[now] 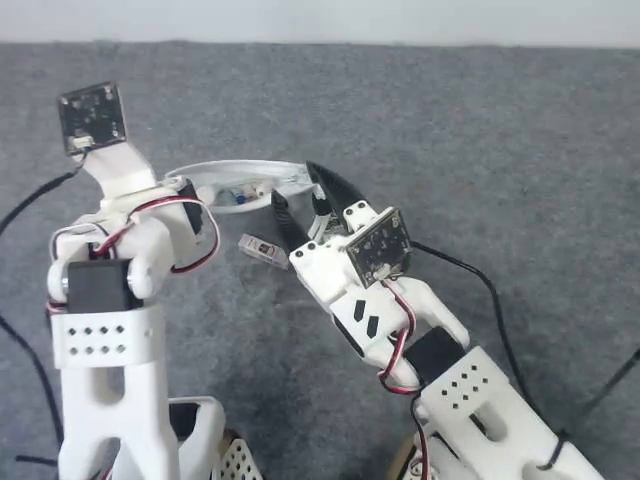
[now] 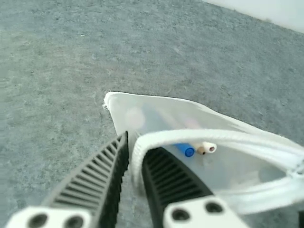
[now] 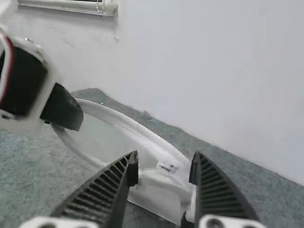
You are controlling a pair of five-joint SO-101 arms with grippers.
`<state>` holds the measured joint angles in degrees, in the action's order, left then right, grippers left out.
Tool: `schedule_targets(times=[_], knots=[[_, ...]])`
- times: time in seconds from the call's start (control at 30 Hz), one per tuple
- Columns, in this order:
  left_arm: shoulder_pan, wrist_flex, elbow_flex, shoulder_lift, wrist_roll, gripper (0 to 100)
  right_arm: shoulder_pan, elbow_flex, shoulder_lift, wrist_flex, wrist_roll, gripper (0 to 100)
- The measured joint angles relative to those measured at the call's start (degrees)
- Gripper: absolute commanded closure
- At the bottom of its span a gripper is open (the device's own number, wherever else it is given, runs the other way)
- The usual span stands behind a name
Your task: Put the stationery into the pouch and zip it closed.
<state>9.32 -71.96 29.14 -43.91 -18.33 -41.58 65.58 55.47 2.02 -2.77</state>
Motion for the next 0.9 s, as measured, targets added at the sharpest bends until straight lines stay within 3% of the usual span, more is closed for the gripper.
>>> schedule_targets(times=[0.2,0.47,0.9], knots=[[5.71,0.62,0.00,0.00,0.00,99,0.00,0.00,0.00,3.78,0.00,82.9],[17.49,3.60,0.00,0.00,-1.93,99,0.00,-3.60,-1.58,16.18,0.00,82.9],[23.21,7.56,2.20,0.00,-3.34,99,-3.96,-14.59,-33.76,16.44,0.00,82.8]])
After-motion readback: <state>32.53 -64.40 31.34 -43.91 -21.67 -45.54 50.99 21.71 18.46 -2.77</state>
